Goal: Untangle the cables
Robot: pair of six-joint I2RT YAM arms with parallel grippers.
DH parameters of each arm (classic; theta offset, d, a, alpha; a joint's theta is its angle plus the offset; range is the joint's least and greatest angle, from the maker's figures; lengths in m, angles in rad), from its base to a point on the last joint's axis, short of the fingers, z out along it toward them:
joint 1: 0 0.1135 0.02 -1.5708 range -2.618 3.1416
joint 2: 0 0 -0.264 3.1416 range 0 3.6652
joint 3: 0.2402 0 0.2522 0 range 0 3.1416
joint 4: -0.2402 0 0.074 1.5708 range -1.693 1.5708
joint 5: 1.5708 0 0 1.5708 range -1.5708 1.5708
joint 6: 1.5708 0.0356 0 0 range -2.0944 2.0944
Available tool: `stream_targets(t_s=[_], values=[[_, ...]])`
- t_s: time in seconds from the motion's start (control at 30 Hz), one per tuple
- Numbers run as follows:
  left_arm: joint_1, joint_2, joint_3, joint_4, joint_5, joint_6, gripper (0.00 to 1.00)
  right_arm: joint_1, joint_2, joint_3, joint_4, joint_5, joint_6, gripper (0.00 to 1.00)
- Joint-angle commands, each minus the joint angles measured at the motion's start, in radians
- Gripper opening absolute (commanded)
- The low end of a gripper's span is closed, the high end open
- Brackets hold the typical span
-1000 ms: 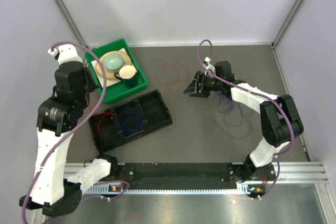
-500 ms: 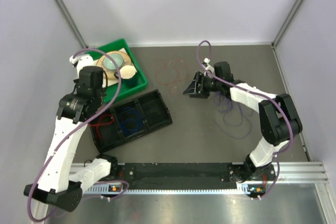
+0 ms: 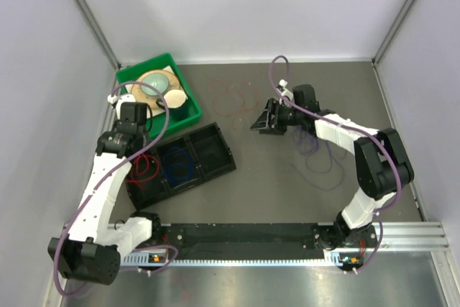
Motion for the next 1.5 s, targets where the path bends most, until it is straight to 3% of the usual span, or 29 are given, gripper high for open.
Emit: stream_targets(t_s=[0.0, 0.43, 0.83, 0.9, 1.07, 1.23, 1.27, 1.3, 1.4, 1.47], values=[[0.024, 0.029, -0.041, 0.117, 0.037, -0.045, 0.0, 0.019, 0.01, 0.001, 0.038, -0.02, -0.012, 0.6], [0.108, 0.129, -0.111, 0.182, -0.036, -0.027, 0.0, 0.018, 0.016, 0.004, 0.035, -0.023, -0.017, 0.6], [0.124, 0.066, -0.088, 0.17, -0.251, -0.036, 0.0, 0.019, 0.024, 0.011, 0.03, -0.023, -0.014, 0.6], [0.124, 0.055, -0.065, 0.177, -0.248, -0.004, 0.0, 0.019, 0.025, 0.012, 0.032, -0.022, -0.013, 0.6], [0.124, 0.073, -0.071, 0.219, -0.041, 0.088, 0.0, 0.019, 0.03, 0.018, 0.039, -0.025, -0.003, 0.6], [0.122, 0.122, -0.133, 0.232, 0.008, 0.075, 0.0, 0.019, 0.03, 0.02, 0.036, -0.022, -0.005, 0.6], [0.122, 0.124, -0.139, 0.236, 0.01, 0.073, 0.02, 0.019, 0.03, 0.02, 0.035, -0.022, -0.005, 0.6], [0.124, 0.13, -0.142, 0.233, 0.01, 0.07, 0.11, 0.019, 0.031, 0.02, 0.036, -0.022, -0.006, 0.6], [0.122, 0.138, -0.14, 0.222, 0.019, 0.062, 0.51, 0.021, 0.033, 0.021, 0.035, -0.023, -0.008, 0.6], [0.122, 0.135, -0.127, 0.216, 0.023, 0.064, 0.64, 0.019, 0.036, 0.023, 0.033, -0.023, -0.009, 0.6]])
